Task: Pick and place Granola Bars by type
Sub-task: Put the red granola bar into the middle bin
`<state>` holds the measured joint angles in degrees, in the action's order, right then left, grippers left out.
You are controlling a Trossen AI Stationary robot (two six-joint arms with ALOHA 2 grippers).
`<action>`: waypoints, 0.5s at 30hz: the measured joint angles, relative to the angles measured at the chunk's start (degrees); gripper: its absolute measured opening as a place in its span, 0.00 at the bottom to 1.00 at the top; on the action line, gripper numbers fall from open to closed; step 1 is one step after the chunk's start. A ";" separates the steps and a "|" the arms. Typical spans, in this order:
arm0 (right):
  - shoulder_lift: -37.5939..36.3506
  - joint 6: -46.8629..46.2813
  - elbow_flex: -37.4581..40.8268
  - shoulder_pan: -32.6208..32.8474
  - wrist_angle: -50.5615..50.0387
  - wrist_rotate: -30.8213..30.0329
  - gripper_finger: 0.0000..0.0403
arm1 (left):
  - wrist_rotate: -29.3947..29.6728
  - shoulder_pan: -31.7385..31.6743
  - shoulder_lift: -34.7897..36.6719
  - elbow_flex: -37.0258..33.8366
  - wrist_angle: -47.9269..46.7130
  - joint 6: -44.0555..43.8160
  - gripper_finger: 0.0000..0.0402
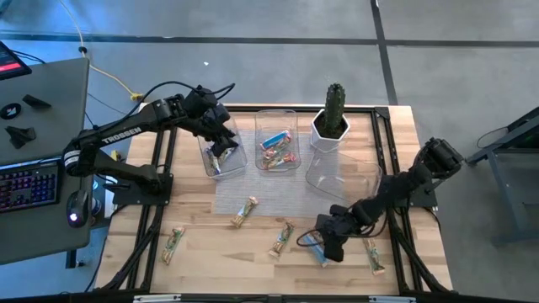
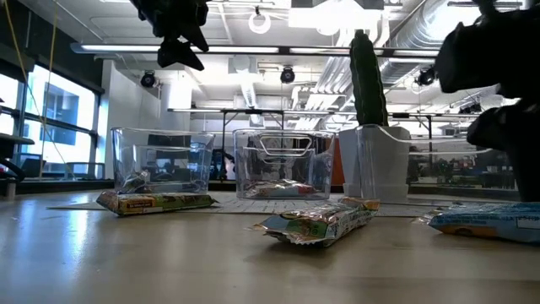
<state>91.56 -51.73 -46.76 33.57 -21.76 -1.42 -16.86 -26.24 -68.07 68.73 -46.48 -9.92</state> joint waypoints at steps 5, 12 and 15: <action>3.50 -1.57 -0.22 1.56 1.24 -1.11 0.52 | 0.00 0.02 0.00 0.00 0.01 0.64 0.57; 6.00 -2.04 -0.37 2.65 -0.36 -5.55 0.52 | 0.00 0.02 0.00 0.00 0.02 0.64 0.57; 6.06 -2.34 -0.30 2.62 -0.66 -6.93 0.48 | -0.02 0.02 0.00 0.00 0.04 0.62 0.57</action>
<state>97.62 -54.07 -47.06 36.19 -22.41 -8.35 -16.88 -26.22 -68.07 68.73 -46.44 -9.30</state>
